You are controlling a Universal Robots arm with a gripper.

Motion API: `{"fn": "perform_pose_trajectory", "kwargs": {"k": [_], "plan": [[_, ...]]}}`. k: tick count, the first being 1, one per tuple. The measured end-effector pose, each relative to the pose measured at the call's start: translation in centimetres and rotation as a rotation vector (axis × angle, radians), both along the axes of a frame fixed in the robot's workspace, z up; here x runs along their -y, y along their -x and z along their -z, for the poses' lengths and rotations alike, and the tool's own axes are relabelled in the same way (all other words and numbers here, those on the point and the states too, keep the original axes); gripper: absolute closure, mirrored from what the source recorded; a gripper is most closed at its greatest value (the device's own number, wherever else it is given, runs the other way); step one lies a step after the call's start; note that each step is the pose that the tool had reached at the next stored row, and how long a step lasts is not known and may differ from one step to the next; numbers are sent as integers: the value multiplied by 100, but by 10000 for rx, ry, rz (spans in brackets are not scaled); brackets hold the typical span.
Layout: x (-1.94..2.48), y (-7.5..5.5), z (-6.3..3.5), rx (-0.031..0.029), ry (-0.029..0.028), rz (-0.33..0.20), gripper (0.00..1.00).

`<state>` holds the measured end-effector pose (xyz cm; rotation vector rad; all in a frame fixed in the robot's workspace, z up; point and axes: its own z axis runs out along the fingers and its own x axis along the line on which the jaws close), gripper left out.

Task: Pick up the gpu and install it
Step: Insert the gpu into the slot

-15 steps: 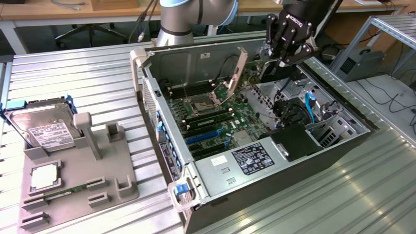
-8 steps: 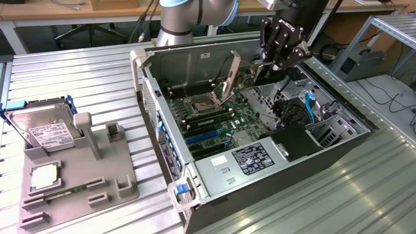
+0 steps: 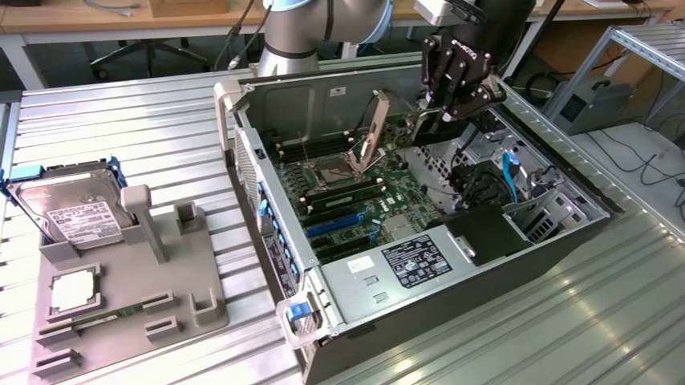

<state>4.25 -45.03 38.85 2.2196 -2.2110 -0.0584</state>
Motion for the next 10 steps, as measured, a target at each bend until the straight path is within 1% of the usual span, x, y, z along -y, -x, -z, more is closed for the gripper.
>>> {"fn": "perform_pose_trajectory", "kwargs": {"k": [6,10], "plan": [[0,6,1,0,0,2,73],[0,65,4,5,0,0,73]]}}
